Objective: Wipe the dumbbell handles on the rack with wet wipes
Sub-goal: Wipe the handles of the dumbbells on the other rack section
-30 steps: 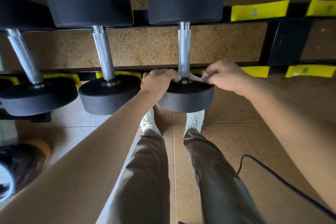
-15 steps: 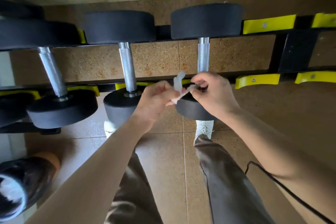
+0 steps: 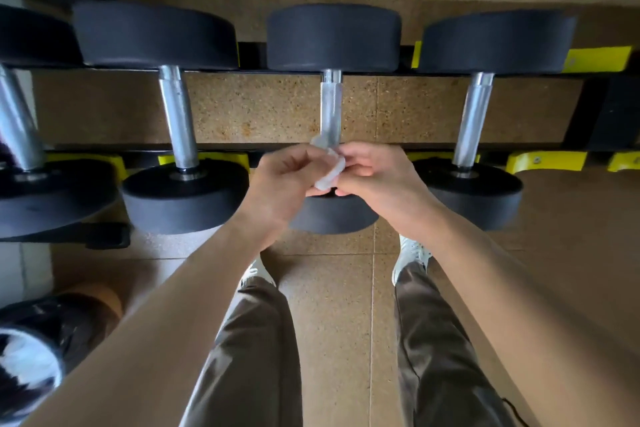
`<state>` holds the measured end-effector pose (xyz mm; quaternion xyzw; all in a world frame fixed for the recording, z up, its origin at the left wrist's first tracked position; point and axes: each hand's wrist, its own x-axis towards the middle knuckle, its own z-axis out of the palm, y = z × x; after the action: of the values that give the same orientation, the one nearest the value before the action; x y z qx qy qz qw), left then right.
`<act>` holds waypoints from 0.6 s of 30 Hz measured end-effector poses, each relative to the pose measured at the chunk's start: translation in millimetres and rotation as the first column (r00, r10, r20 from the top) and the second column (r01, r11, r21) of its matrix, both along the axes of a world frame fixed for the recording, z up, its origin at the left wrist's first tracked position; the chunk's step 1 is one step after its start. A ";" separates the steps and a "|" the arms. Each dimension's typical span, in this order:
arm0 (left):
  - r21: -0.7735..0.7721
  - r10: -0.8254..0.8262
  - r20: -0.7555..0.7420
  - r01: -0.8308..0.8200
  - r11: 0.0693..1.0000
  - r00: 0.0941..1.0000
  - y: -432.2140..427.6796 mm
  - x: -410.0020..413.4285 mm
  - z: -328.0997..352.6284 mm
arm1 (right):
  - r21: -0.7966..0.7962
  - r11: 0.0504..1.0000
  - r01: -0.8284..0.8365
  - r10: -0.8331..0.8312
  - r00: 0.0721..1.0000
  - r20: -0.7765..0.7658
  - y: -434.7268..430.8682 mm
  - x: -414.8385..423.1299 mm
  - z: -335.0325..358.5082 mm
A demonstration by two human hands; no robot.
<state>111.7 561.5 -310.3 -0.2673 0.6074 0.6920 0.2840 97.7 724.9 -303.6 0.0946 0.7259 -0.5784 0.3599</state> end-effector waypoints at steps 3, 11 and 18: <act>-0.063 0.049 -0.037 -0.051 0.997 0.998 -6.6 -0.1 -6.2 | -0.012 0.998 0.054 -0.053 0.998 0.030 -4.8 -5.4 -4.5; -0.379 0.040 -0.128 -0.086 0.921 0.991 -5.0 -28.5 -40.4 | 0.398 0.801 0.448 -0.353 0.889 -0.291 -19.9 -30.2 -34.3; -0.376 -0.002 -0.097 -0.035 0.926 0.995 4.4 -40.8 -62.1 | 0.280 0.877 0.389 -0.307 0.905 -0.295 -25.8 -48.1 -54.1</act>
<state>70.9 565.9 -372.4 -0.2885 0.7396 0.5770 0.1920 49.6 699.1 -357.7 0.2126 0.8221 -0.5102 0.1368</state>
